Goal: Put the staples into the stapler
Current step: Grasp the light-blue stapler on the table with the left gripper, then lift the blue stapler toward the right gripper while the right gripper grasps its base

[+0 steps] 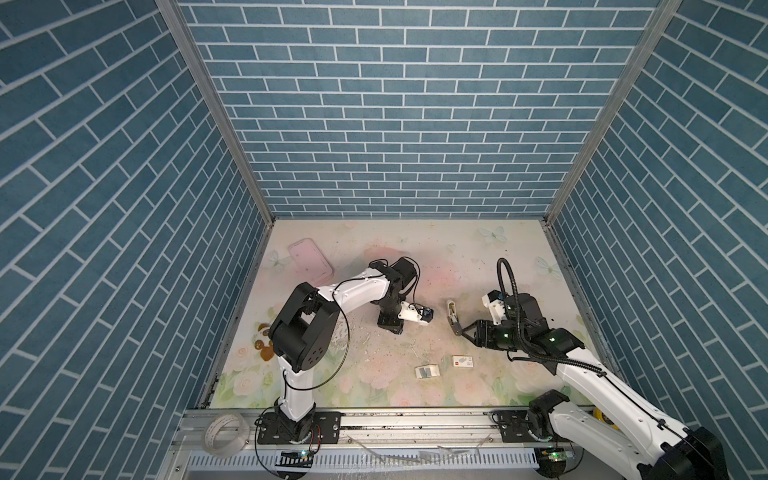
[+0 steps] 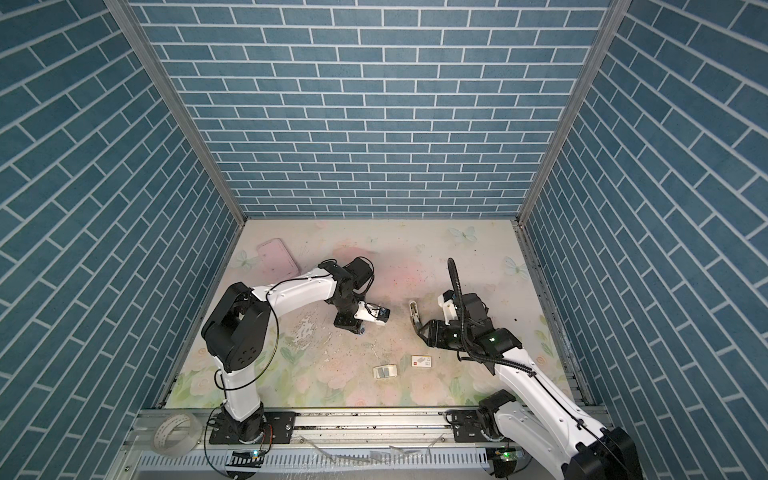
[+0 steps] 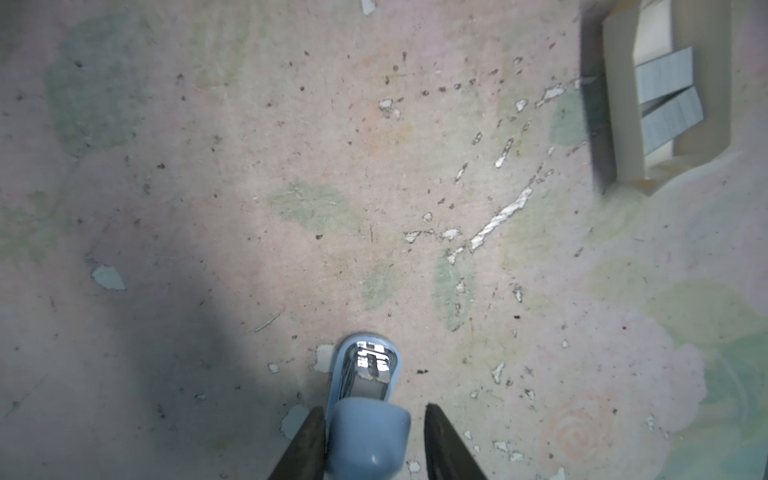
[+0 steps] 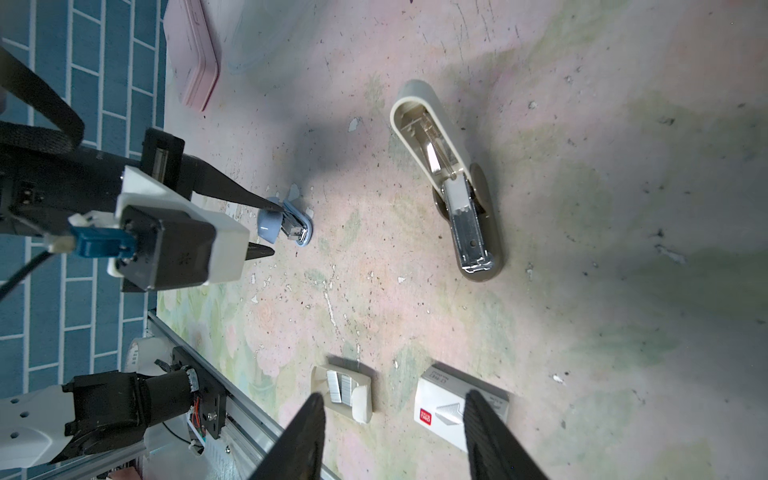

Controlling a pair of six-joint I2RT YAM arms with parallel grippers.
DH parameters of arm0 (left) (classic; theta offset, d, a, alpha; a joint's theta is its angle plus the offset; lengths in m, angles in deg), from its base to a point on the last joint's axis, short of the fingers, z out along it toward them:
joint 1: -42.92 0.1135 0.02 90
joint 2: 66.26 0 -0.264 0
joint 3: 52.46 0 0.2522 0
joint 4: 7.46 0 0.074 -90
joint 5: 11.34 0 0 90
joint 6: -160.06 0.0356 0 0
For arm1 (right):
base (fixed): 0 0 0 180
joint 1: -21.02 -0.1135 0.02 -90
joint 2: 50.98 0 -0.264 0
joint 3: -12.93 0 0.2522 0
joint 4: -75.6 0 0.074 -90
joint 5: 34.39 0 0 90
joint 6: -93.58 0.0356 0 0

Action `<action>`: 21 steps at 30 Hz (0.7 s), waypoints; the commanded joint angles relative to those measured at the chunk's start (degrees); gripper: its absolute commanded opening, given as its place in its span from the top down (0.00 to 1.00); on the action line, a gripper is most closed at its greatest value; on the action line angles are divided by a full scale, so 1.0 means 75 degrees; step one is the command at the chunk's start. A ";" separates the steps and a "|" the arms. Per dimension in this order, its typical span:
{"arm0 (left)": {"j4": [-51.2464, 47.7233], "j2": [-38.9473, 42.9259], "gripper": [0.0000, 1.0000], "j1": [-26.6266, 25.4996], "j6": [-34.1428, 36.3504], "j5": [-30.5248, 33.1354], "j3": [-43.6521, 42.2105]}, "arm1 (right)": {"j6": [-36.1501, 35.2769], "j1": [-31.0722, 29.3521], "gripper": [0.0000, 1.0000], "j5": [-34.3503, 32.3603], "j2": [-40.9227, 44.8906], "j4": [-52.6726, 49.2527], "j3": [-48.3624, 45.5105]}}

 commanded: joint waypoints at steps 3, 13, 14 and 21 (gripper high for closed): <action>0.0224 0.0136 0.64 -0.0031 0.0083 0.0050 -0.0310 | 0.0107 0.0053 0.47 0.0133 0.0037 0.0085 -0.0054; 0.0617 0.0473 0.79 -0.0034 -0.0045 0.0109 -0.0544 | 0.0078 0.0076 0.49 0.0109 0.0052 0.0017 -0.0013; 0.0614 0.0509 0.80 -0.0041 -0.0043 0.0088 -0.0546 | 0.0083 0.0082 0.49 0.0121 0.0025 0.0031 -0.0008; 0.0168 0.0723 0.92 -0.0029 -0.0507 -0.0246 -0.0045 | 0.0047 0.0076 0.51 0.0472 -0.0300 -0.0042 0.0571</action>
